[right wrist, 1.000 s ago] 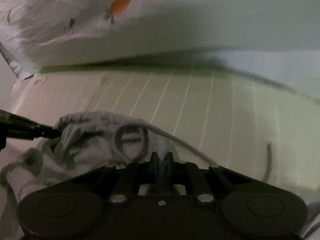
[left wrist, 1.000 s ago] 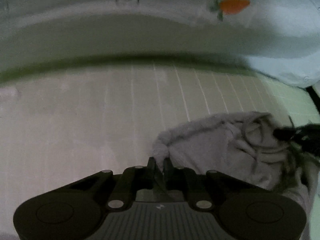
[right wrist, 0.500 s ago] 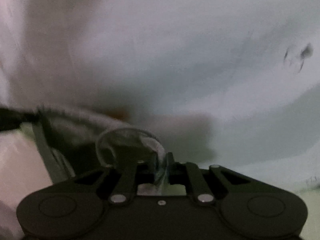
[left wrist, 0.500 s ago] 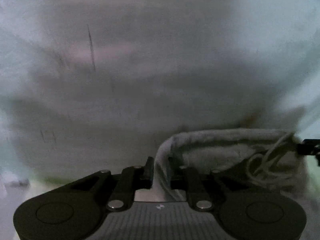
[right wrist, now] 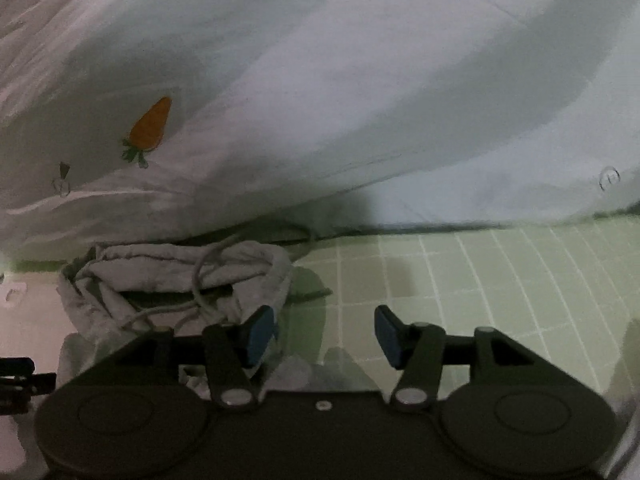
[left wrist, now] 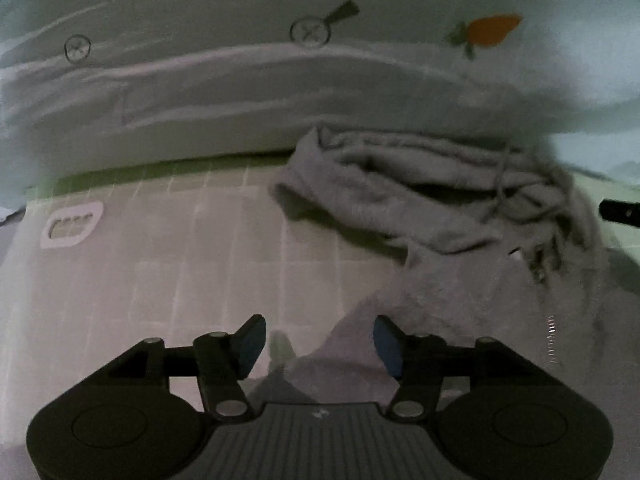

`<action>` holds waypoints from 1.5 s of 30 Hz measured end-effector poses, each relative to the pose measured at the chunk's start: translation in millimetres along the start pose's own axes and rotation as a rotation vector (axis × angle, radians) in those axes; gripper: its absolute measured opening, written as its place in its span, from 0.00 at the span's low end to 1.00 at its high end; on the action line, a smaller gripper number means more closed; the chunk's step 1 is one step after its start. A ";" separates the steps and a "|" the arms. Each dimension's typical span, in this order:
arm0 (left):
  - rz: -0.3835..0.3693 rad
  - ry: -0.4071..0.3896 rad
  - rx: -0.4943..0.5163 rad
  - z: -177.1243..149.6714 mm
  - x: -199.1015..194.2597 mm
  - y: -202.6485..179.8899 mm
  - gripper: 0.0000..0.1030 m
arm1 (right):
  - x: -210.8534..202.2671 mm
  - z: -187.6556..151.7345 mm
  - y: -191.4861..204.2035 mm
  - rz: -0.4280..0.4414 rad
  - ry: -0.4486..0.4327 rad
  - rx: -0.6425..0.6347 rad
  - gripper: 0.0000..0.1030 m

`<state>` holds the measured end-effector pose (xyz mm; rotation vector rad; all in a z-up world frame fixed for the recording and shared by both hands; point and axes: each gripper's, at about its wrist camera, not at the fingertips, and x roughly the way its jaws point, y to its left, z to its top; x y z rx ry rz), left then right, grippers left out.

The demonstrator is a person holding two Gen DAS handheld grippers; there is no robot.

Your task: Fold clothes

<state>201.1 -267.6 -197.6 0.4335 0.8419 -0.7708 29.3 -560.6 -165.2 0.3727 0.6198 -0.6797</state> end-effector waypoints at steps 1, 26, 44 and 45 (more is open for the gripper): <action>0.013 0.007 -0.002 1.4 3.8 0.4 0.65 | 5.4 0.0 2.4 -0.007 0.008 -0.018 0.44; 0.032 0.061 -0.109 10.2 34.2 33.0 0.99 | 32.9 8.2 4.8 0.048 0.017 -0.203 0.02; 0.079 0.069 -0.128 -42.7 -45.6 48.8 0.99 | -265.7 -75.0 33.6 -0.126 -0.291 0.052 0.02; 0.081 0.074 -0.128 -46.0 -46.5 50.2 0.99 | -271.7 -83.8 38.0 -0.118 -0.269 0.062 0.02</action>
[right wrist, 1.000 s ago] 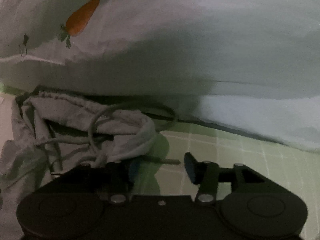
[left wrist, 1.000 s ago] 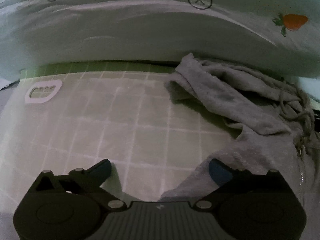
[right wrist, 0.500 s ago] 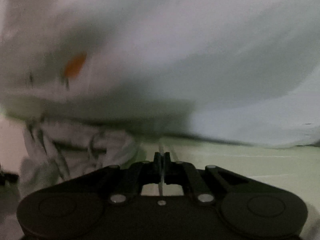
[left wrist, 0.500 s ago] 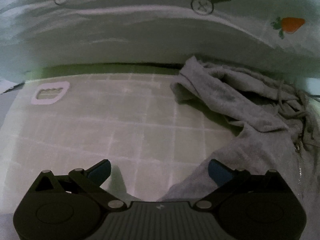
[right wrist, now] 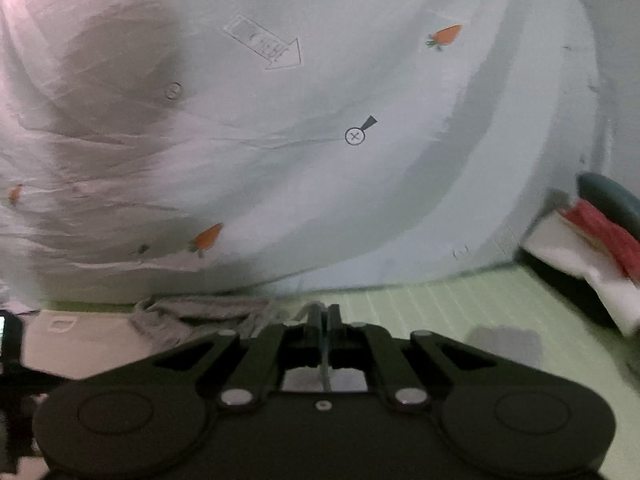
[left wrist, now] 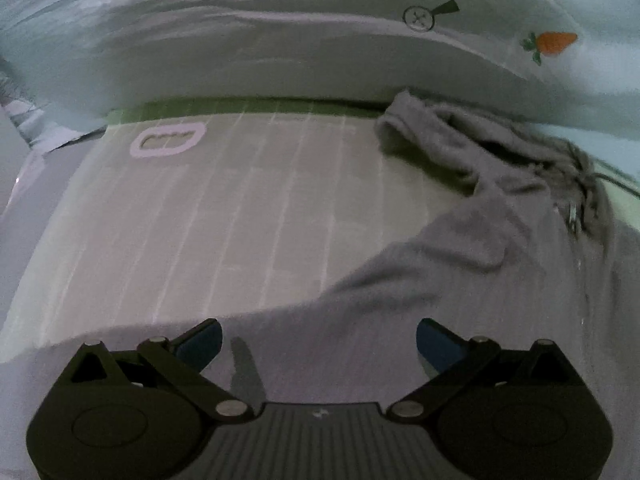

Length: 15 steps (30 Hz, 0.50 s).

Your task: Fold clothes

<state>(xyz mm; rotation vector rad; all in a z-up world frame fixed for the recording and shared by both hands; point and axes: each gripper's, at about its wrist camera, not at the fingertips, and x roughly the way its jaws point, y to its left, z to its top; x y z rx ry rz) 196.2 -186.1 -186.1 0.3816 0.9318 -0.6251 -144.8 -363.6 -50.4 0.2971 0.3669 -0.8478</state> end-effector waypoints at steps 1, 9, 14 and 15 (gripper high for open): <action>0.003 0.005 0.000 -3.1 -0.5 1.9 0.99 | -7.8 -7.2 3.1 0.007 0.024 0.009 0.02; 0.063 0.055 0.021 -17.8 7.9 10.9 0.99 | 36.2 -68.4 20.1 -0.031 0.302 0.028 0.32; 0.030 0.065 -0.033 -16.5 16.6 25.9 1.00 | 75.2 -47.5 43.9 0.007 0.212 -0.066 0.66; 0.021 0.066 -0.049 -15.5 18.6 28.6 1.00 | 87.3 -41.7 47.7 0.020 0.197 -0.083 0.67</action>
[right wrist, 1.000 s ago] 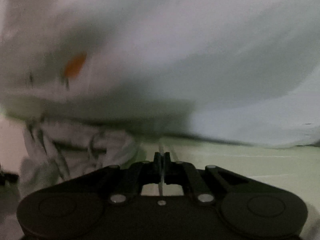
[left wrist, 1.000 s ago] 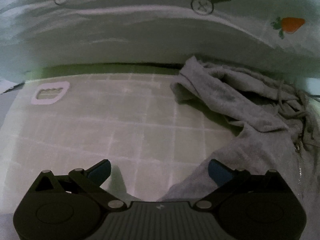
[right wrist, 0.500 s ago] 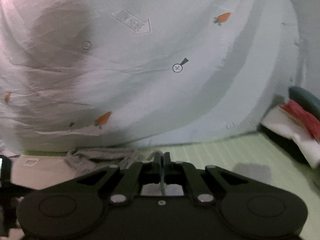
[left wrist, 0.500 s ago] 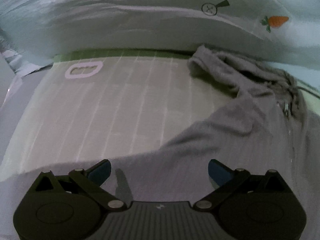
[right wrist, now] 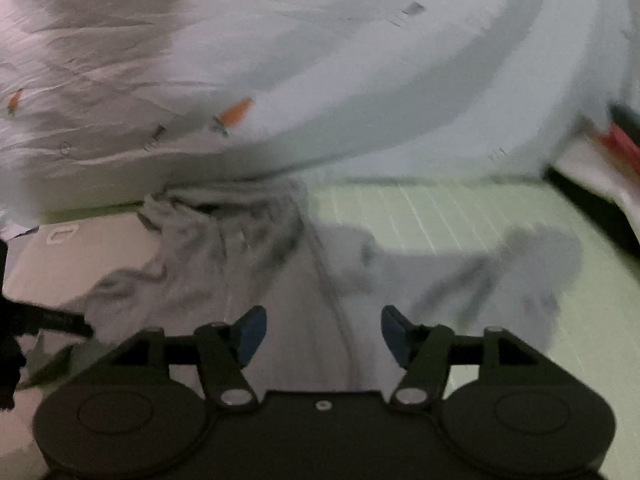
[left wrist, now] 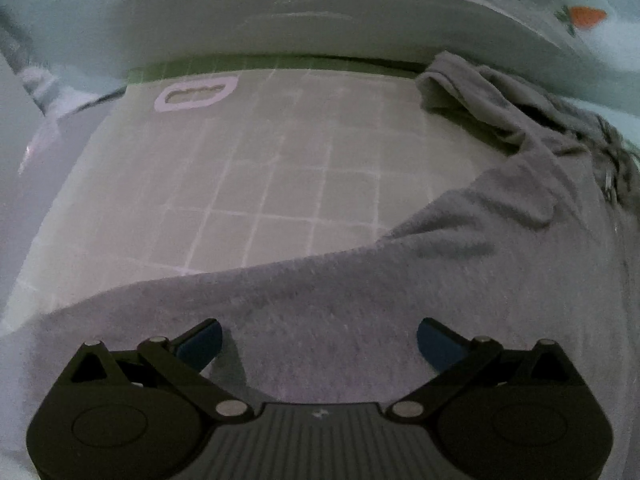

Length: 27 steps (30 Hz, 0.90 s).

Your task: Fold clothes

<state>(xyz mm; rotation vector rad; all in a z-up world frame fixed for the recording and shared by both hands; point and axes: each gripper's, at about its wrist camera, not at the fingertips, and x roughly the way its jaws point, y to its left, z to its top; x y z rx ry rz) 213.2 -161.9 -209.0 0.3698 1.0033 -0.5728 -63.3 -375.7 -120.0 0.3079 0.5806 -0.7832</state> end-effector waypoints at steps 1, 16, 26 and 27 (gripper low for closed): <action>-0.006 0.000 -0.014 1.0 1.5 1.9 1.00 | 13.8 8.6 2.3 0.026 -0.007 -0.010 0.66; -0.026 -0.042 0.013 8.7 8.9 -1.1 1.00 | 197.8 66.3 26.3 0.086 0.067 -0.060 0.17; -0.027 -0.055 0.012 8.9 8.1 -0.1 1.00 | 108.4 60.2 21.5 0.067 -0.056 -0.011 0.03; -0.027 -0.056 0.011 8.7 7.9 -0.2 1.00 | 92.4 55.7 19.9 0.064 -0.060 0.007 0.03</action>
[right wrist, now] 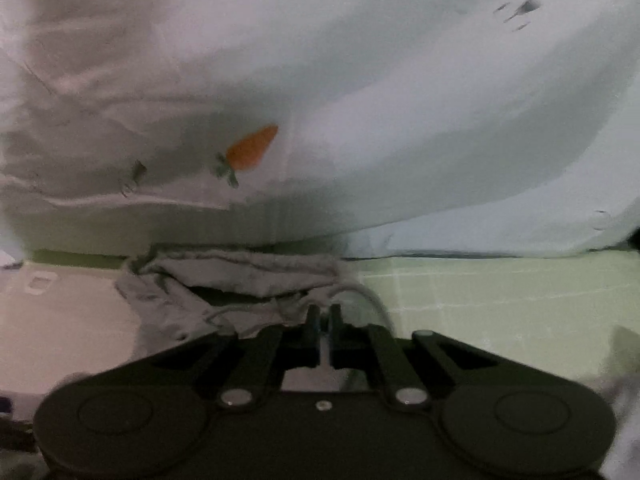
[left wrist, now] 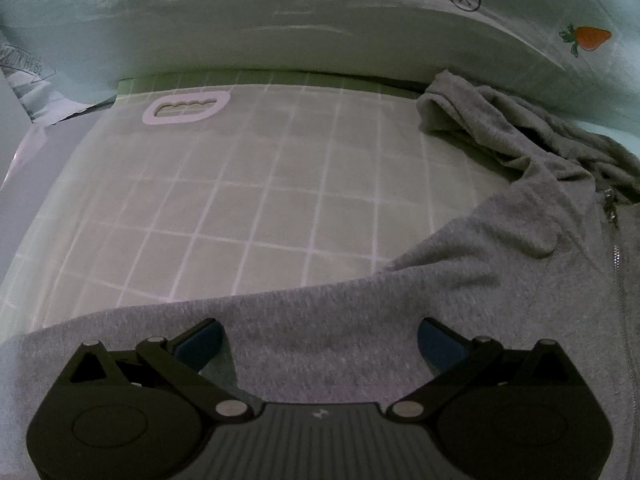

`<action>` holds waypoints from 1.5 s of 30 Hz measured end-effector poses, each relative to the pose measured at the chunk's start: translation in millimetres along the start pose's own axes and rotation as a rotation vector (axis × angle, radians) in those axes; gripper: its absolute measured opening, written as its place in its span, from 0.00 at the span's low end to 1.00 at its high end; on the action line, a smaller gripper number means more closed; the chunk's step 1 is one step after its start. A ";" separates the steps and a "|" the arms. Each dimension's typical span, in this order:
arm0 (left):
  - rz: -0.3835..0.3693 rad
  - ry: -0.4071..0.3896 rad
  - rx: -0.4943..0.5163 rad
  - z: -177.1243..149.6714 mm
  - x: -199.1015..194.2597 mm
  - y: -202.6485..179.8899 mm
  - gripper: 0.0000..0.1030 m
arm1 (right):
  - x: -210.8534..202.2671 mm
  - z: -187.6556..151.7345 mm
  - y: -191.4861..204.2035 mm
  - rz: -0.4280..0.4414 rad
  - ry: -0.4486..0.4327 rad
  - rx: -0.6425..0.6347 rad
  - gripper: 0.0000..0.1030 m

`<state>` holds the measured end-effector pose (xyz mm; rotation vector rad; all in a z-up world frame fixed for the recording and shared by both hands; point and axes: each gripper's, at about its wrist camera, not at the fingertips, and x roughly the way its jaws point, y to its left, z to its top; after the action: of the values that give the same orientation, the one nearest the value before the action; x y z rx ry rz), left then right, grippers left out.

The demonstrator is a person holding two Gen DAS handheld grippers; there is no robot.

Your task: Fold clothes

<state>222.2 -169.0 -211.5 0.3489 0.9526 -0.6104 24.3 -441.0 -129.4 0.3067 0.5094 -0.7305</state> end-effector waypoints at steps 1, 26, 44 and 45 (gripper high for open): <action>0.000 -0.001 -0.001 -0.2 -0.2 -0.2 1.00 | -16.5 -3.9 -0.9 -0.004 -0.004 0.017 0.00; 0.004 0.021 -0.007 3.0 0.6 0.1 1.00 | 42.6 -17.8 -32.2 -0.061 0.140 -0.073 0.23; -0.072 -0.019 -0.061 -4.7 -38.6 13.4 1.00 | -163.4 -89.4 10.0 0.043 0.162 -0.034 0.03; -0.067 -0.029 -0.053 -8.4 -48.0 13.1 0.99 | -168.3 -98.8 13.2 0.054 0.179 -0.035 0.03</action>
<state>204.2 -138.5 -175.6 0.2618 0.9536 -0.6483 -105.8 -295.2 -119.7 0.3532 0.6805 -0.6445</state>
